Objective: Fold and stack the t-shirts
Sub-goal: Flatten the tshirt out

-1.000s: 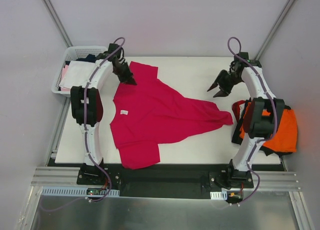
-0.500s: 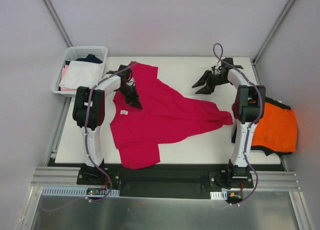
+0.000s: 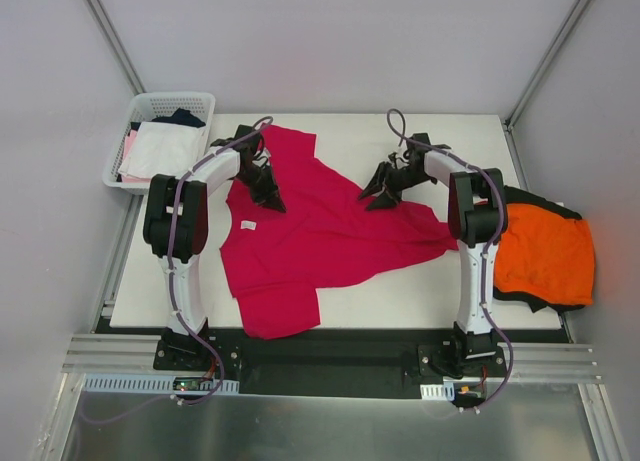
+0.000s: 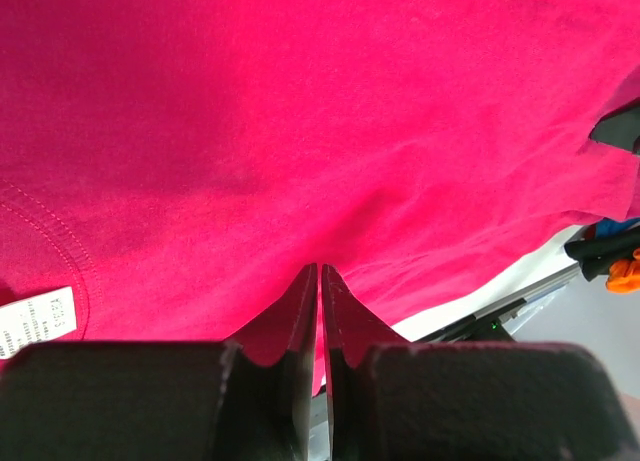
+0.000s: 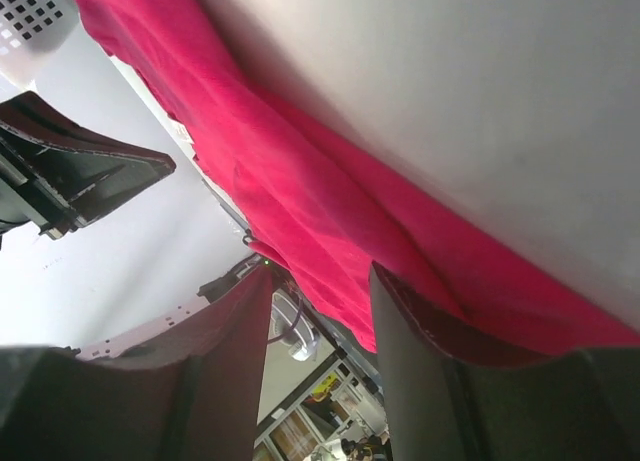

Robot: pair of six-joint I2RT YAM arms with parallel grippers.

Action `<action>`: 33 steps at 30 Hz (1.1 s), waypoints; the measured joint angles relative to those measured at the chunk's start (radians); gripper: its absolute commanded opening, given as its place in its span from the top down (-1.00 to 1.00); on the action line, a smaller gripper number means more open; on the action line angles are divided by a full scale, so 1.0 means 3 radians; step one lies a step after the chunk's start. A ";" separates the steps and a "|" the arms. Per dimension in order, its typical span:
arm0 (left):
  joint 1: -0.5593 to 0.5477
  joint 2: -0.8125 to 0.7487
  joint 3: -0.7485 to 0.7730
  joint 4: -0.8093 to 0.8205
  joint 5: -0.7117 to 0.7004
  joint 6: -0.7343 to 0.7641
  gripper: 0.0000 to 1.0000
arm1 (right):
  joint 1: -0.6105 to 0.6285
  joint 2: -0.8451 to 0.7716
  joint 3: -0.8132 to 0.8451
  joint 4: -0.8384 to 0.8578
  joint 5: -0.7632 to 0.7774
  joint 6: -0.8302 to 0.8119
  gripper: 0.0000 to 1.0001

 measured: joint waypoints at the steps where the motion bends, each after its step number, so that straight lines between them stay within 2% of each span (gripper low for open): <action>1: 0.0000 0.0000 0.0004 0.0004 0.0001 0.0000 0.90 | -0.0019 0.0000 -0.0017 0.0001 0.0000 -0.0004 0.07; 17: -0.0001 -0.0005 -0.0015 0.0006 0.0000 0.0004 0.89 | -0.0437 -0.0022 -0.0075 0.0111 0.0017 -0.0076 0.07; 33: -0.0001 -0.0017 0.0013 -0.0050 0.0003 0.0083 0.89 | -0.0285 -0.0022 -0.0244 0.0366 -0.0045 0.0017 0.13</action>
